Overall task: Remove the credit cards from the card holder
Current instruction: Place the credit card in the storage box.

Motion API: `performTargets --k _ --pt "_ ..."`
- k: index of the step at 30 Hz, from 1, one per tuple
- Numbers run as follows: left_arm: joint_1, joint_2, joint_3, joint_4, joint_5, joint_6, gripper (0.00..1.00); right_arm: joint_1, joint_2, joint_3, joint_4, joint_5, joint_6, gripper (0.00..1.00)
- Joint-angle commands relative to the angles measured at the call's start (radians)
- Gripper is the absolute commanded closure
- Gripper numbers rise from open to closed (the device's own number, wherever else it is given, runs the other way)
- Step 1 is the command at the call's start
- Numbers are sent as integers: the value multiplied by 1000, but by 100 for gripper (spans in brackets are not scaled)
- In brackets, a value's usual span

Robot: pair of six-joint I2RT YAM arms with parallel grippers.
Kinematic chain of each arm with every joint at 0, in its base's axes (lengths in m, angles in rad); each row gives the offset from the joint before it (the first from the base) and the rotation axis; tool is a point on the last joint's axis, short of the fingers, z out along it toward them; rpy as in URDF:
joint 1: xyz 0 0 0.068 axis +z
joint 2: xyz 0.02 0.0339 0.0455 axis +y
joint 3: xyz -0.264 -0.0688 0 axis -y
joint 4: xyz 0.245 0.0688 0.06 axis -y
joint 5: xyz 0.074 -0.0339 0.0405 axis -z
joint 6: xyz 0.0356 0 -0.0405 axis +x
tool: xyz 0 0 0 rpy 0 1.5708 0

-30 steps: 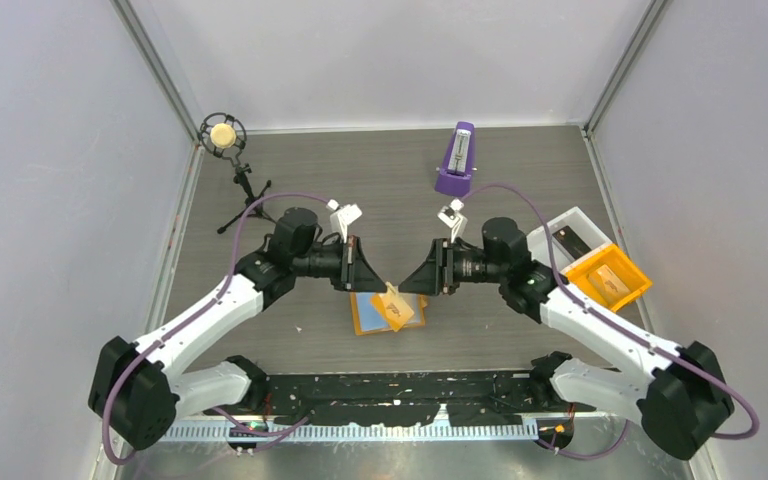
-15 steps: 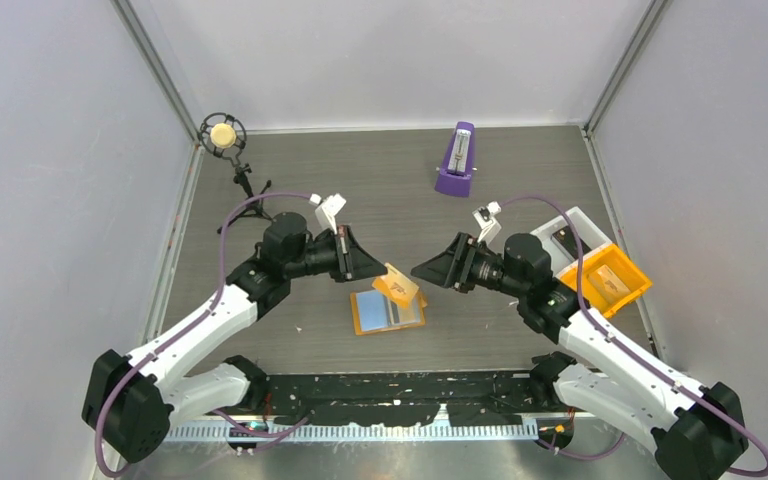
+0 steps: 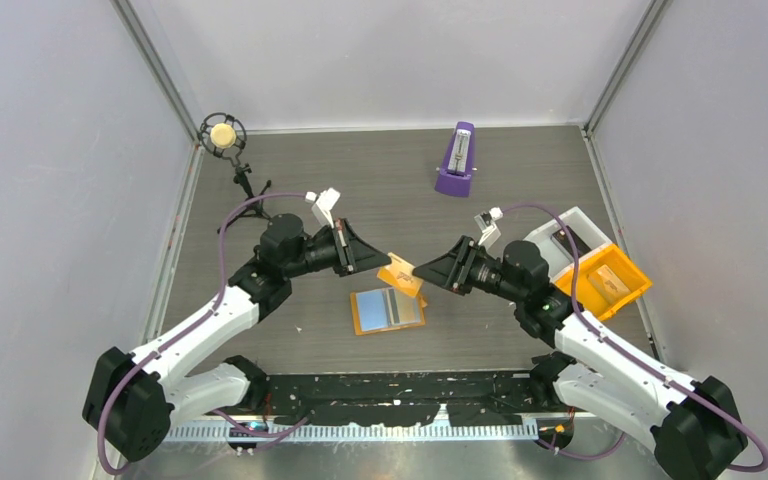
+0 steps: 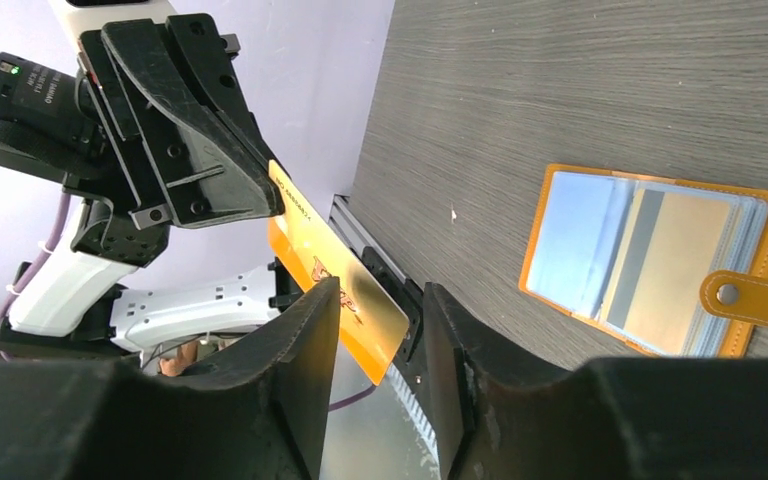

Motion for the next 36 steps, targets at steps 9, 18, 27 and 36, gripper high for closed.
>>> performTargets --k 9,18,27,36 --pt "-3 7 -5 34 -47 2 99 -7 -34 2 90 75 41 93" --pt "-3 -90 60 -300 -188 181 46 -240 54 226 -207 -83 -167 95" --pt "-3 -80 162 -548 -163 295 41 -558 116 482 -797 63 -481 95" --pt "-3 -87 274 -900 -89 550 40 -814 281 732 -1052 140 -669 95"
